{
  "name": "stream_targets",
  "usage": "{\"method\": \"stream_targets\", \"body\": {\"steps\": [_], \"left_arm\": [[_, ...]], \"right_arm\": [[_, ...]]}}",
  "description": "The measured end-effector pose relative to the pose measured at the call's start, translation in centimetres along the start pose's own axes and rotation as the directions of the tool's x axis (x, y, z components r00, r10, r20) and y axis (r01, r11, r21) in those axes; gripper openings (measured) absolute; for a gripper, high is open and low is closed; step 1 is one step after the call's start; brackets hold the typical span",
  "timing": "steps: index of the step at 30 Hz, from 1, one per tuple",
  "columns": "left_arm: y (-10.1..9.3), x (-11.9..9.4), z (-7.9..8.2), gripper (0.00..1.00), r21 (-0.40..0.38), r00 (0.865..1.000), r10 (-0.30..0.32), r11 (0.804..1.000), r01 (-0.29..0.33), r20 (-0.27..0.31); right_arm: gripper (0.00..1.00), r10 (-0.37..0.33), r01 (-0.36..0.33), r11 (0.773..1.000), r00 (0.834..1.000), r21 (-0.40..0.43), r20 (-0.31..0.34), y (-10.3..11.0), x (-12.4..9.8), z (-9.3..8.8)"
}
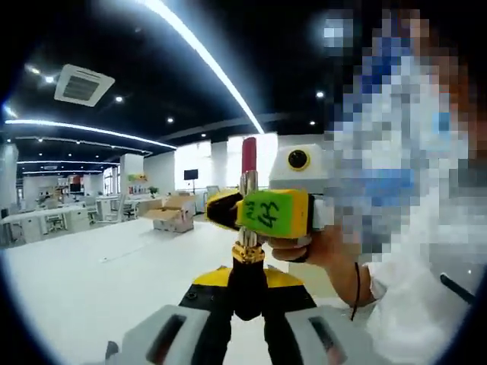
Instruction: Unscrew the lipstick cap, remove the lipstick, and put the cap back on the lipstick
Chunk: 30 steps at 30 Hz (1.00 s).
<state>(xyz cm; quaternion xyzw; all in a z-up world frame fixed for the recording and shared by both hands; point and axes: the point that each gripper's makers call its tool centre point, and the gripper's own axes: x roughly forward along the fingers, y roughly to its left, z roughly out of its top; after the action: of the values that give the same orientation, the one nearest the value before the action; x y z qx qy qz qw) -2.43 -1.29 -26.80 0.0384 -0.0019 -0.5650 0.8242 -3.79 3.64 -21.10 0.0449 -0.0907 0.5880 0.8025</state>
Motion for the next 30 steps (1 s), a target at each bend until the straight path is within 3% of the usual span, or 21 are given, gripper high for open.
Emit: {"method": "stream_targets", "body": {"steps": [8,11,14,15,18,22,26,30], "left_arm": [[1.2,0.2,-0.2,0.15,0.051,0.994,0.112,0.992,-0.112,-0.002],[2.1,0.3,-0.1,0.15,0.084,0.982,0.191,0.978,-0.191,0.011],[2.1,0.3,-0.1,0.15,0.085,0.98,0.2,0.976,-0.2,0.012],[2.6,0.5,0.0,0.15,0.117,0.964,0.261,0.957,-0.264,0.043],[2.7,0.6,0.1,0.15,0.128,0.957,0.282,0.949,-0.288,0.062],[2.6,0.4,0.4,0.15,0.138,0.961,0.267,0.952,-0.274,0.065],[1.6,0.4,0.5,0.22,0.104,0.983,0.179,0.978,-0.182,0.046],[1.3,0.3,0.5,0.3,0.066,0.991,0.128,0.989,-0.13,0.043]], "right_arm": [[0.06,-0.081,0.081,0.996,0.997,-0.047,0.002,-0.9,0.3,-0.2],[0.06,-0.123,0.124,0.99,0.992,-0.061,0.011,-1.4,0.3,-0.2],[0.06,-0.128,0.129,0.99,0.992,-0.063,0.012,-1.5,0.3,-0.2],[0.06,-0.173,0.174,0.979,0.985,-0.105,0.021,-1.9,0.4,-0.1],[0.06,-0.187,0.189,0.974,0.982,-0.125,0.023,-2.0,0.3,-0.1],[0.06,-0.178,0.18,0.977,0.984,-0.118,0.028,-2.0,0.2,0.2],[0.06,-0.149,0.15,0.983,0.989,-0.103,0.022,-1.7,0.1,0.3],[0.06,-0.107,0.109,0.993,0.994,-0.048,0.032,-1.6,-0.1,0.6]]}}
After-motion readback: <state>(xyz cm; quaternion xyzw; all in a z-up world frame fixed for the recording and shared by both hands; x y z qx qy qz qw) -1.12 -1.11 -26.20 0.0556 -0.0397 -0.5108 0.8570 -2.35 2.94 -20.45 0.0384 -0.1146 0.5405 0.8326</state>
